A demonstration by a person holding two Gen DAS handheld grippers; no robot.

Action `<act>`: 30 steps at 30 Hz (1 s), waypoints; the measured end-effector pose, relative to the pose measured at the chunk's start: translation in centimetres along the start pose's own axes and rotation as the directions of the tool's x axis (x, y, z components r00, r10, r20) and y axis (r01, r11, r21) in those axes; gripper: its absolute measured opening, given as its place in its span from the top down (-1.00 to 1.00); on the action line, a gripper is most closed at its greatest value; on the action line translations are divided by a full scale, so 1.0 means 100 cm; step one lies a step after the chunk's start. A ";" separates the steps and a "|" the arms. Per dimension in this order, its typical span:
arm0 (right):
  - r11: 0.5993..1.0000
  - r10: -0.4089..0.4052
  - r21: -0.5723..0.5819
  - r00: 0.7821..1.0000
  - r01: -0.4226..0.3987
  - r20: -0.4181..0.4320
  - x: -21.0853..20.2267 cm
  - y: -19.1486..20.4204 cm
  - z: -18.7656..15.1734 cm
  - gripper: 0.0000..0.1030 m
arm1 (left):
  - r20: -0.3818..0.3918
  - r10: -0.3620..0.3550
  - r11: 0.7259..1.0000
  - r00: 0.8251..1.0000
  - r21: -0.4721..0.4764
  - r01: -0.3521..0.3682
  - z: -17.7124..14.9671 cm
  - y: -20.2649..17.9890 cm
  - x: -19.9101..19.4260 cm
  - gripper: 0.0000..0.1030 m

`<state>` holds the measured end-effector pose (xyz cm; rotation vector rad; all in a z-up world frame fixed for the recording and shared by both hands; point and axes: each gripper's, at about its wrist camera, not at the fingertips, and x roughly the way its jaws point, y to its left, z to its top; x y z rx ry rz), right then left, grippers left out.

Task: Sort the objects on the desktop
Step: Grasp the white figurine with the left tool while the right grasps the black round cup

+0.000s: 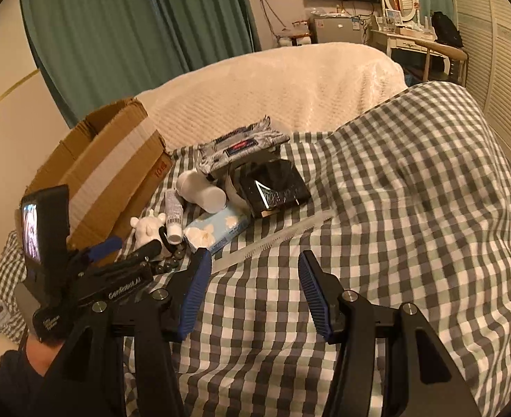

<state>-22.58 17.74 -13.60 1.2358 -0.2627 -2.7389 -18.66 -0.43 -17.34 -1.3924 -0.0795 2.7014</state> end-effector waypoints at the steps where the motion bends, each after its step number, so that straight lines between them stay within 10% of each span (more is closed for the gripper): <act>1: 1.000 -0.002 0.000 1.000 0.002 -0.005 0.003 0.000 0.000 0.00 | -0.008 -0.012 1.000 1.000 -0.013 0.012 0.001 0.002 0.004 -0.23; 5: 1.000 -0.015 0.004 1.000 0.015 -0.027 0.014 -0.001 0.000 0.00 | -0.057 -0.011 1.000 0.998 -0.012 0.010 0.005 -0.001 0.027 -0.20; 11: 0.999 -0.041 -0.014 0.998 0.040 -0.046 0.021 0.004 -0.004 0.00 | -0.036 -0.052 0.998 0.998 -0.047 0.051 0.005 0.011 0.025 0.37; 30: 0.999 -0.036 -0.028 0.997 0.034 -0.073 0.032 0.012 -0.008 0.00 | -0.008 -0.070 0.997 0.998 -0.034 0.069 0.004 0.018 0.015 0.05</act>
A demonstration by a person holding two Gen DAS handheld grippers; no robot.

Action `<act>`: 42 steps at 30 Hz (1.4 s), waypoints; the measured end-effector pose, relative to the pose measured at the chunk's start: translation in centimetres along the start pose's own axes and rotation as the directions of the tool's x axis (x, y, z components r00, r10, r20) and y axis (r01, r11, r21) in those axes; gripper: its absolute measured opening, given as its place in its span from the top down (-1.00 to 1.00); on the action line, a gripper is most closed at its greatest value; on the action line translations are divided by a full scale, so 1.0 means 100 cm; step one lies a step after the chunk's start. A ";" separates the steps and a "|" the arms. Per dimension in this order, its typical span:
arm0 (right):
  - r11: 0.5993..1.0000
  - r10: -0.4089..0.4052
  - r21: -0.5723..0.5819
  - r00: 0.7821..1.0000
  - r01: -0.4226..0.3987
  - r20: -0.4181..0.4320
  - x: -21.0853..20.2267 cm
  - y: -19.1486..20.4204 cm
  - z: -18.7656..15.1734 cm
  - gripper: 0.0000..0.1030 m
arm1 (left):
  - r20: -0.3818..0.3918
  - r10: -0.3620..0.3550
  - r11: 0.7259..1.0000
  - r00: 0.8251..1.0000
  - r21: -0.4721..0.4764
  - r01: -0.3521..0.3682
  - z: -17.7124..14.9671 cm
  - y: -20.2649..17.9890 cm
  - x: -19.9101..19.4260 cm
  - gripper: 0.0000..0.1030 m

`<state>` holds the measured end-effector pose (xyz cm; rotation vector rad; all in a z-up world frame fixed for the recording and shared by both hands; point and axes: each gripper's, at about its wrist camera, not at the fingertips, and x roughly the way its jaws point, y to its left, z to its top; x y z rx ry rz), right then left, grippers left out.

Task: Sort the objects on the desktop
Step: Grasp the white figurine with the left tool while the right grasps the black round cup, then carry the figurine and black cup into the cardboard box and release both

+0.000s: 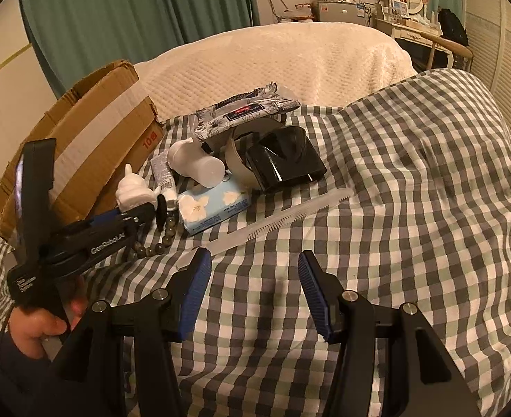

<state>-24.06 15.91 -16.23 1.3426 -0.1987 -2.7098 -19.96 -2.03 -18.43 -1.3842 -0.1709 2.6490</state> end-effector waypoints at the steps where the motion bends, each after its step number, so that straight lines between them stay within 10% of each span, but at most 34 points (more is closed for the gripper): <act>1: 1.000 0.006 0.005 1.000 -0.006 0.001 0.001 -0.001 0.002 -0.01 | -0.016 0.003 1.000 1.000 0.003 -0.003 0.002 -0.002 0.005 0.04; 24: 0.998 0.021 -0.065 1.000 -0.022 -0.020 0.100 -0.031 0.086 -0.50 | -0.012 -0.045 0.999 0.999 0.008 0.045 0.001 -0.005 0.010 -0.25; 34: 0.999 0.043 -0.013 0.998 -0.042 0.046 0.067 -0.036 0.064 -0.46 | 0.021 -0.033 0.999 0.999 -0.003 0.033 -0.001 -0.008 -0.001 -0.25; 42: 0.994 0.109 0.005 0.990 -0.110 0.093 0.042 -0.034 0.055 -0.46 | 0.044 0.031 0.982 0.999 -0.188 -0.022 0.016 -0.004 0.002 -0.25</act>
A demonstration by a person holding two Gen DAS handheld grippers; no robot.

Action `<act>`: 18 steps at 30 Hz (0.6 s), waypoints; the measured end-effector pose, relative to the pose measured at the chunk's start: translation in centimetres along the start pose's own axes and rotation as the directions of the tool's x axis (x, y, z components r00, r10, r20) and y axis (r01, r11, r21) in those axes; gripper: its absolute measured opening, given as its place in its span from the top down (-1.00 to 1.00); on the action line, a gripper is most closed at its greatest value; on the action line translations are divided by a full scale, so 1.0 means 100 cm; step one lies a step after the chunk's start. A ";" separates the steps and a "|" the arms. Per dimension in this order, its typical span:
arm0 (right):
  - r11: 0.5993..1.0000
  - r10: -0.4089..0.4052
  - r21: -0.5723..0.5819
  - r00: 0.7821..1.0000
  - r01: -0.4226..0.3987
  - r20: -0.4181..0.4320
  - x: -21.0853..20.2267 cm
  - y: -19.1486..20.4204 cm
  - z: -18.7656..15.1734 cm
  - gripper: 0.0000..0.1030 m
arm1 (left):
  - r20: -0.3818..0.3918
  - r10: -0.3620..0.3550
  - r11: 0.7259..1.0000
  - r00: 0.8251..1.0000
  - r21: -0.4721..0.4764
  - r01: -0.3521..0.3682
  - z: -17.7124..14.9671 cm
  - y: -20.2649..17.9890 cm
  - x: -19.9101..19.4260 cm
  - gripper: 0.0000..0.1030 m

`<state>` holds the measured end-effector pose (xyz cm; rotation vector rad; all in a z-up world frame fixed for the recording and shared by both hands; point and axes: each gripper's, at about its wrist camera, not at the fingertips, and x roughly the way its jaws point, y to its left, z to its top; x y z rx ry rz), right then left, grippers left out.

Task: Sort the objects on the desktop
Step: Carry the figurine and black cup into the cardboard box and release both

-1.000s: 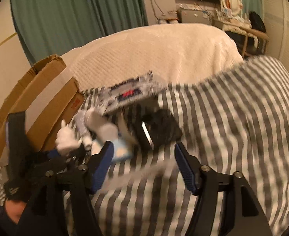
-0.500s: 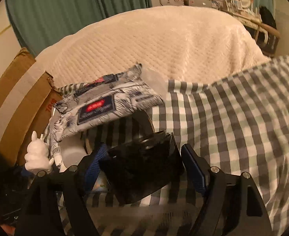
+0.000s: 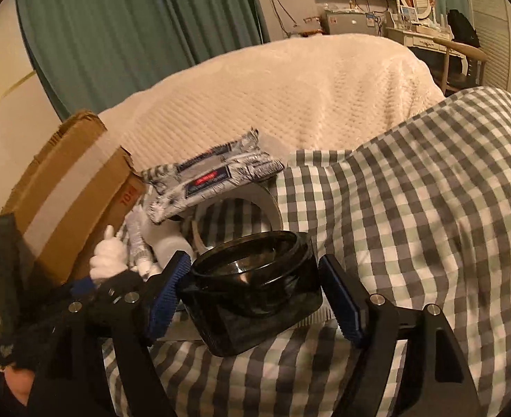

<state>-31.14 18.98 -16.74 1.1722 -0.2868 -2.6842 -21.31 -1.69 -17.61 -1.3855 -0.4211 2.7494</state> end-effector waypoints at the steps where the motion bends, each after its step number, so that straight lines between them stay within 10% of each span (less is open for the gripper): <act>1: 1.000 0.005 0.003 1.000 -0.005 0.003 -0.001 0.000 0.000 -0.46 | 0.003 0.006 1.000 1.000 -0.006 -0.006 0.001 -0.003 0.003 -0.23; 18: 1.000 0.015 -0.010 0.999 -0.015 0.052 -0.064 0.027 -0.023 -0.46 | 0.093 -0.047 0.992 0.995 0.122 0.035 -0.023 -0.025 -0.078 -0.08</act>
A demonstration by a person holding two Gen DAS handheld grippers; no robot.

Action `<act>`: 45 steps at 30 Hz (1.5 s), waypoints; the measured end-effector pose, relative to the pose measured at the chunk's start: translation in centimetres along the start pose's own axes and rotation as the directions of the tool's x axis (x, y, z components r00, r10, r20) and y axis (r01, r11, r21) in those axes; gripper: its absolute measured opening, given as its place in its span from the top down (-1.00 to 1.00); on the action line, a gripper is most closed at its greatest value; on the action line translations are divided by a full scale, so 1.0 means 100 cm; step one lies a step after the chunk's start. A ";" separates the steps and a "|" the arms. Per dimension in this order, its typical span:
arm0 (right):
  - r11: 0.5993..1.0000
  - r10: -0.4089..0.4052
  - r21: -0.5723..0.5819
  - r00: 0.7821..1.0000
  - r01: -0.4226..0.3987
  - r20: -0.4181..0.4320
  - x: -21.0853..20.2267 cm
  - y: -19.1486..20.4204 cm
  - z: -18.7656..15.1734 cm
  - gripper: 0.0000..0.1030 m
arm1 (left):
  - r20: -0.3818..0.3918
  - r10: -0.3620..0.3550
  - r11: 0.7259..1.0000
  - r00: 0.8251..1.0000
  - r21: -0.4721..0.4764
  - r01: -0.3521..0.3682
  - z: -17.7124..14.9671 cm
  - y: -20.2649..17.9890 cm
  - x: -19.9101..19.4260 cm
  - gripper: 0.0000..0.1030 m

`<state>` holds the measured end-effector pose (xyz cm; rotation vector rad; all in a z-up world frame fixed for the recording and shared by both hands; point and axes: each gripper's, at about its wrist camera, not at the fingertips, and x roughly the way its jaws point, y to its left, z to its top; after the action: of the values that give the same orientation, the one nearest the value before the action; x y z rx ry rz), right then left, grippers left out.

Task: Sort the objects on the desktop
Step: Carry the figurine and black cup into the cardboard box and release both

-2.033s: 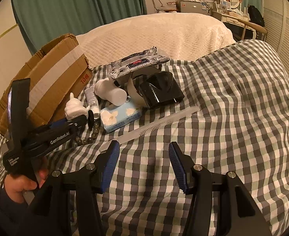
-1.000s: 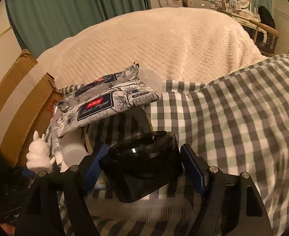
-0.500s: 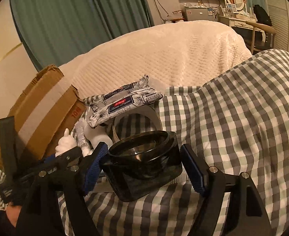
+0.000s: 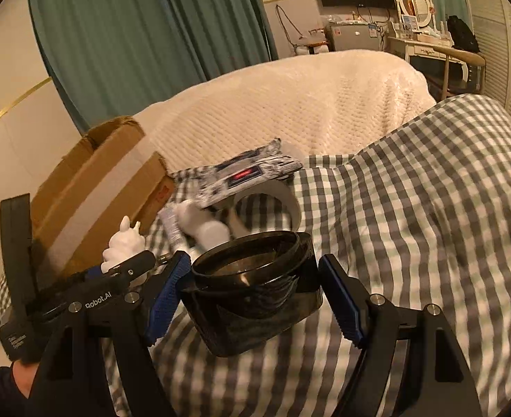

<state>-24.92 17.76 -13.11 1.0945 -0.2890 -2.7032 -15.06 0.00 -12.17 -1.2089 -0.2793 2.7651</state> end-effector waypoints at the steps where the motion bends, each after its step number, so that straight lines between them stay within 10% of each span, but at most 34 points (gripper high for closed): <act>1: 1.000 0.000 -0.003 1.000 0.000 0.008 -0.007 0.004 -0.001 -0.46 | 0.024 -0.004 1.000 1.000 0.021 0.004 0.000 -0.004 -0.014 -0.08; 16: 0.986 0.113 -0.134 0.984 -0.095 0.135 -0.085 0.098 0.034 -0.46 | 0.279 -0.017 1.000 0.960 0.014 0.014 0.093 0.069 -0.135 -0.09; 23: 0.949 0.249 -0.226 0.963 -0.220 0.107 -0.050 0.169 0.077 -0.46 | 0.303 0.127 0.992 0.944 -0.062 -0.113 0.131 0.144 -0.116 -0.09; 29: 0.917 0.316 -0.265 0.948 -0.298 0.028 0.021 0.225 0.088 -0.46 | 0.215 0.154 0.985 0.964 -0.107 -0.134 0.117 0.200 -0.063 -0.09; 41: 0.925 0.293 -0.253 0.956 -0.283 0.000 0.101 0.257 0.095 -0.47 | 0.154 0.108 0.991 0.982 -0.095 -0.094 0.102 0.224 -0.038 -0.09; 45: 0.941 0.274 -0.213 0.961 -0.263 0.025 0.103 0.255 0.103 -0.51 | 0.167 0.173 0.984 0.971 -0.079 -0.161 0.104 0.217 -0.046 -0.44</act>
<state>-36.29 -8.37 -6.11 0.8552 -0.1472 -2.4572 -20.21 -23.31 -6.57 -1.0509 -0.2984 3.0363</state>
